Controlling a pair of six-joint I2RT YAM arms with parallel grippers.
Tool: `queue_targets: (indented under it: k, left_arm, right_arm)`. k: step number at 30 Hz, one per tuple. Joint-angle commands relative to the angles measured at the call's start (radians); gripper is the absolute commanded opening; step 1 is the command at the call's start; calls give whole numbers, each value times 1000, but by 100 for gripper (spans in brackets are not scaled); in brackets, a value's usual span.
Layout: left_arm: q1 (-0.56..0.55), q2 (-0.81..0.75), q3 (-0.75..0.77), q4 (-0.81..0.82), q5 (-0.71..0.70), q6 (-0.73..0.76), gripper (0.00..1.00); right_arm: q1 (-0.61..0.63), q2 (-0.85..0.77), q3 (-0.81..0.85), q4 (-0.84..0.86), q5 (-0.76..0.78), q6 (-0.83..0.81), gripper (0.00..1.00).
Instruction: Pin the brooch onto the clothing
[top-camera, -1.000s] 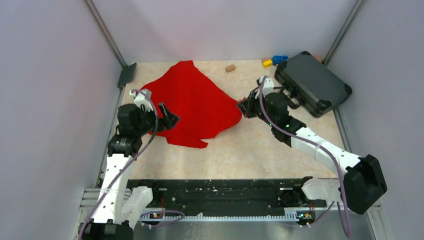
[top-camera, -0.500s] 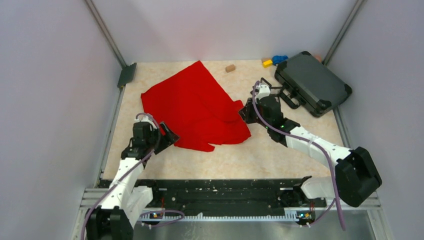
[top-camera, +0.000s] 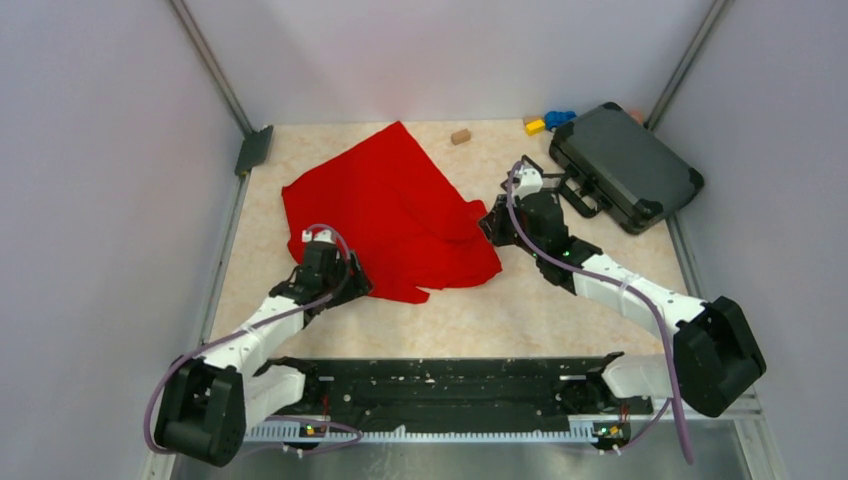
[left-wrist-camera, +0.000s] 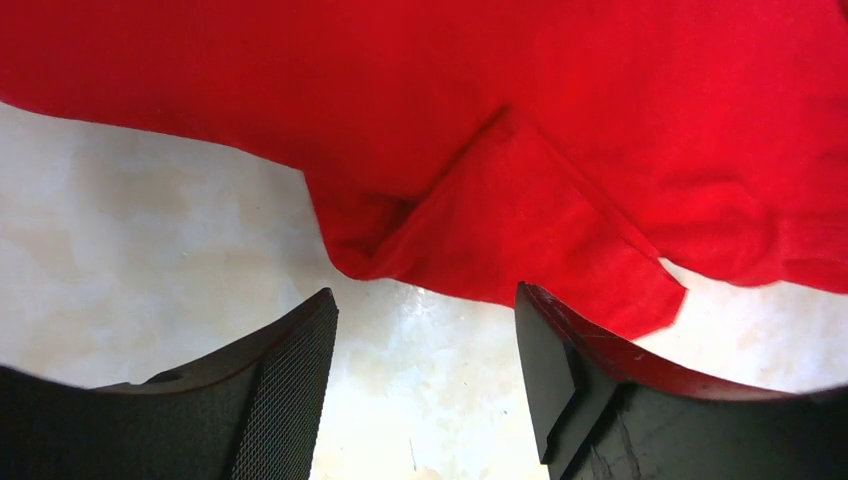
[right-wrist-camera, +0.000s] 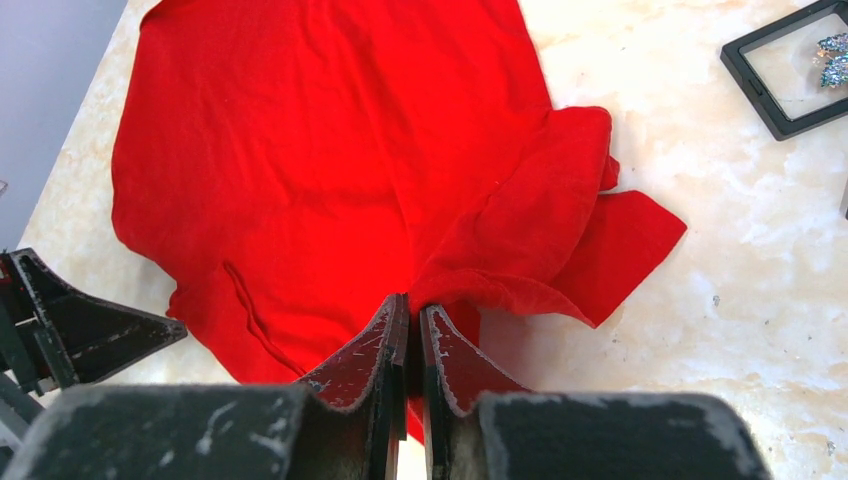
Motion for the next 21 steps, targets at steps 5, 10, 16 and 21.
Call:
queue_targets:
  k: [5,10,16,21]
  left_arm:
    - [-47,121,84,78,-182,15,66]
    - [-48,183,89,113,-162,8,53]
    - [-43,162,54,109,-226,-69,0]
    - [-12,-90,36,-21,-287,-88,0]
  right_arm:
    - [-4,-26,-8,53,-9,-5,9]
    - [-4,-29,-11,53,-5,-5,9]
    - [-4,-29,-11,47,4,-10,8]
    - [-4,-39,-17,39,24,-19,8]
